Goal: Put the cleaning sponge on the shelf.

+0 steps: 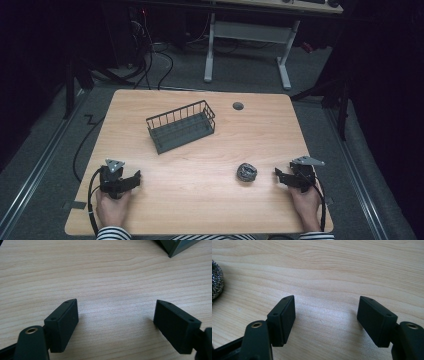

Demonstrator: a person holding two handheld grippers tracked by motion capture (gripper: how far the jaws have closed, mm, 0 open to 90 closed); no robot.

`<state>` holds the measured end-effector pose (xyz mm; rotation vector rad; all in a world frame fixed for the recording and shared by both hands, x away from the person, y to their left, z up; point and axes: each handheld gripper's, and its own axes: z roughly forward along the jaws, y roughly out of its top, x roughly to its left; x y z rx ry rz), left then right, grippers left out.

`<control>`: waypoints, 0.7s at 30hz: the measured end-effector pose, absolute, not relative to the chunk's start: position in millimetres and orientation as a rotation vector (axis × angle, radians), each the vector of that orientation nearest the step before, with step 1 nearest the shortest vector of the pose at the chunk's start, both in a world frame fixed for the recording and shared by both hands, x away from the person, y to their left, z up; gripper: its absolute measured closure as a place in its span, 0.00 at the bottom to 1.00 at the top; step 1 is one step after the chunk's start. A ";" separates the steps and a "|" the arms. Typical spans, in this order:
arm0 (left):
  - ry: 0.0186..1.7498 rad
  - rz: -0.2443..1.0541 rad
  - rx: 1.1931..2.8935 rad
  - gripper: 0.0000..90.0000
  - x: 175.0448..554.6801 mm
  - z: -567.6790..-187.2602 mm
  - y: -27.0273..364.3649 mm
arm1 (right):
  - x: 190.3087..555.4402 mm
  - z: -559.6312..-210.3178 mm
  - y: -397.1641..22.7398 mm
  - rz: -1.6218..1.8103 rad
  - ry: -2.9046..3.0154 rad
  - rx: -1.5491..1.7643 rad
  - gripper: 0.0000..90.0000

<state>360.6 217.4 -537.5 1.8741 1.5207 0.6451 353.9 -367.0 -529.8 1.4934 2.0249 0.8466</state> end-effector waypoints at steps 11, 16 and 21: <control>1.506 0.638 1.883 0.22 360.4 -537.5 218.8 | 353.6 -529.8 -366.7 0.847 2.028 1.492 0.34; 1.505 0.626 1.885 0.30 359.2 -535.6 222.8 | 353.6 -529.8 -366.7 0.847 2.027 1.492 0.34; 1.489 0.624 1.890 0.29 358.0 -536.1 222.7 | 353.6 -529.8 -366.7 0.847 2.028 1.492 0.34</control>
